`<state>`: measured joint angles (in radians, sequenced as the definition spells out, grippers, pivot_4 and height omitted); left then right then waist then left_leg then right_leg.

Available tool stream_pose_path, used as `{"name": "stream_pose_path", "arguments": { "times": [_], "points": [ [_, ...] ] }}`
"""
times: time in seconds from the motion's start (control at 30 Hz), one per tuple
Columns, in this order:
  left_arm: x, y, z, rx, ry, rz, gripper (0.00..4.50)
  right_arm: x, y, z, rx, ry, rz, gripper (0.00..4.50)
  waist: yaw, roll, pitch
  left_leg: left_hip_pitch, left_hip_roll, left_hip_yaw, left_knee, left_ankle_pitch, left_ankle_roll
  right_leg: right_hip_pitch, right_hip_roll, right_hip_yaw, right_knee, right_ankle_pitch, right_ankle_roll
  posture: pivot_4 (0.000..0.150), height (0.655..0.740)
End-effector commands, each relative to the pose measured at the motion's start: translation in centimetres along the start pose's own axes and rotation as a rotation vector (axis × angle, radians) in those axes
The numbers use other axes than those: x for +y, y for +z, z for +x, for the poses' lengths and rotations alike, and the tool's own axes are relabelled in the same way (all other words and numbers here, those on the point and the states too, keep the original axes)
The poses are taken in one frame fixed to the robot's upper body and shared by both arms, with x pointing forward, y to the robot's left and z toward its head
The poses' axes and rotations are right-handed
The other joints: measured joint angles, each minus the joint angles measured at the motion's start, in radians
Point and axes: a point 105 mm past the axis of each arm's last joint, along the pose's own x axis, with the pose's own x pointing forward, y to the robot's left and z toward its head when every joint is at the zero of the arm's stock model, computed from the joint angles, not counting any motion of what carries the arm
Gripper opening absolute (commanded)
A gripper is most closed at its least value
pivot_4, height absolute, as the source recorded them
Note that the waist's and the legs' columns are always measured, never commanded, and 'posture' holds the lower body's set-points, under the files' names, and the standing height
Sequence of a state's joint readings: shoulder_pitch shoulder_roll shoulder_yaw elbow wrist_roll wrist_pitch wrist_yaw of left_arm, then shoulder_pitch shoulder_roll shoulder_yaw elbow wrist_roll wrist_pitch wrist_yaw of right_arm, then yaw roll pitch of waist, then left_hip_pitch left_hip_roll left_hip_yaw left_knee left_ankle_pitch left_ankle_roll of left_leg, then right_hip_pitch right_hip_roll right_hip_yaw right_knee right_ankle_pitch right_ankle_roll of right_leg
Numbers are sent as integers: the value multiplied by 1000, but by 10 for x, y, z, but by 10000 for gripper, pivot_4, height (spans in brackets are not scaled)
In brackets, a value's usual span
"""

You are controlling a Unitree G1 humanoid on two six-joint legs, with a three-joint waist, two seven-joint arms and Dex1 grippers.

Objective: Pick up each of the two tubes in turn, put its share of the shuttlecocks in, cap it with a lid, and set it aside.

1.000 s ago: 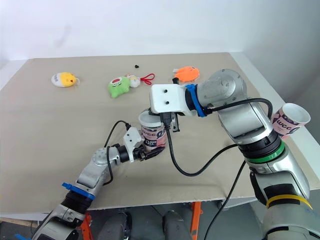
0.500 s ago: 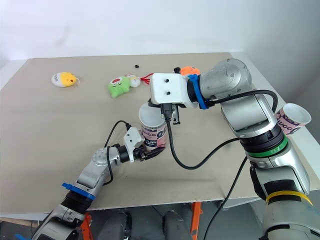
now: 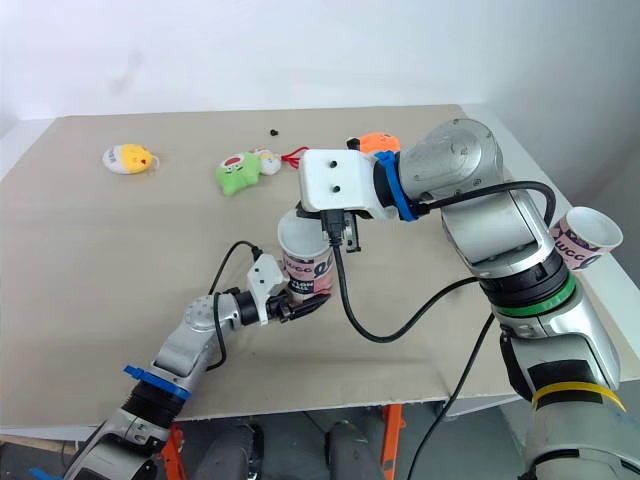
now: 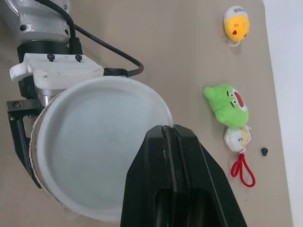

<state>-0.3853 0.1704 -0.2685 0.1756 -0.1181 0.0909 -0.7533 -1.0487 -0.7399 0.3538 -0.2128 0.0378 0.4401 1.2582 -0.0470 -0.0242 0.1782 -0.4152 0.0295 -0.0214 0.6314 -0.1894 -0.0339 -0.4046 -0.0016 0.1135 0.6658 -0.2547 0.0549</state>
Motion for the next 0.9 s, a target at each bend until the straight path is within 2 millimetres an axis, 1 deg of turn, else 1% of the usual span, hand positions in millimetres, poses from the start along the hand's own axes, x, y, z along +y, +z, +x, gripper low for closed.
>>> {"name": "stream_pose_path", "arguments": {
  "times": [0.03,0.33,0.9],
  "points": [
    [-8,-35,-6,129,-10,-70,29746,-2,7,-5,-22,-19,-21,371,0,0,0,0,0,0,0,0,0,0,0,0,0,0,0,1500,7400],
    [-9,-35,-6,130,-12,-71,29746,1,3,-1,2,-5,-39,371,0,0,0,0,0,0,0,0,0,0,0,0,0,0,0,1500,7400],
    [-10,-36,-5,133,-16,-78,29746,-9,0,5,35,-32,-91,371,0,0,0,0,0,0,-1,0,0,0,0,0,0,0,0,1500,7400]
  ]
}}
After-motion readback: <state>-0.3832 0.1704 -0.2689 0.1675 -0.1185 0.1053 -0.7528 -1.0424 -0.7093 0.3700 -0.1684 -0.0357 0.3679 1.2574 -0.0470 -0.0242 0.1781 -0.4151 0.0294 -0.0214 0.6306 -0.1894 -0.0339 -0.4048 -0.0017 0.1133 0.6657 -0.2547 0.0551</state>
